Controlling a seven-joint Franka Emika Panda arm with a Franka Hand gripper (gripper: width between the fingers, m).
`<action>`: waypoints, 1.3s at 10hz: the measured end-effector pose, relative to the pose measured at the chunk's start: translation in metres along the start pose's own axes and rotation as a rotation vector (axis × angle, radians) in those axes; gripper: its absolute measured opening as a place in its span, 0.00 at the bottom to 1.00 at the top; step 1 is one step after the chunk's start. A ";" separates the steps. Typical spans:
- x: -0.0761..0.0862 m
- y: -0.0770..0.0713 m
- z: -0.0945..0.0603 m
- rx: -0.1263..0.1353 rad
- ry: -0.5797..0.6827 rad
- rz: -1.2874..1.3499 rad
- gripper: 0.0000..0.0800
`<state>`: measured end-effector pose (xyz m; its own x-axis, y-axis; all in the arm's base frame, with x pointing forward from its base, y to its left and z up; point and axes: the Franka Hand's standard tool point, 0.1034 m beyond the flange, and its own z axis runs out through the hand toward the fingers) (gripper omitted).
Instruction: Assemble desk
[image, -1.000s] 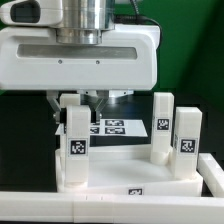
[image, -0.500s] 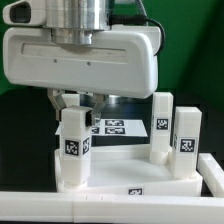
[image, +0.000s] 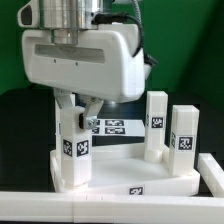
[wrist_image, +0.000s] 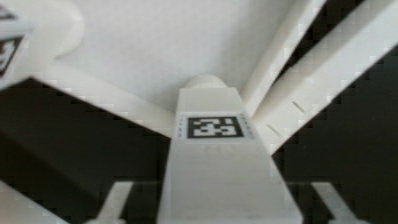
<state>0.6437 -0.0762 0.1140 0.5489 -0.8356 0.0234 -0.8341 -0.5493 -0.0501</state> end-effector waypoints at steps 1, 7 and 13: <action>-0.001 -0.001 0.000 -0.001 0.001 0.113 0.36; 0.000 -0.002 -0.001 0.001 0.003 0.205 0.63; 0.000 -0.005 -0.001 -0.010 0.016 -0.382 0.81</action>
Offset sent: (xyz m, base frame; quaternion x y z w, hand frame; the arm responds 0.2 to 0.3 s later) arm -0.0020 0.0010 -0.0038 -0.0173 0.0073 0.1828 0.9830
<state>0.6477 -0.0739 0.1153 0.8196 -0.5704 0.0545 -0.5699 -0.8213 -0.0253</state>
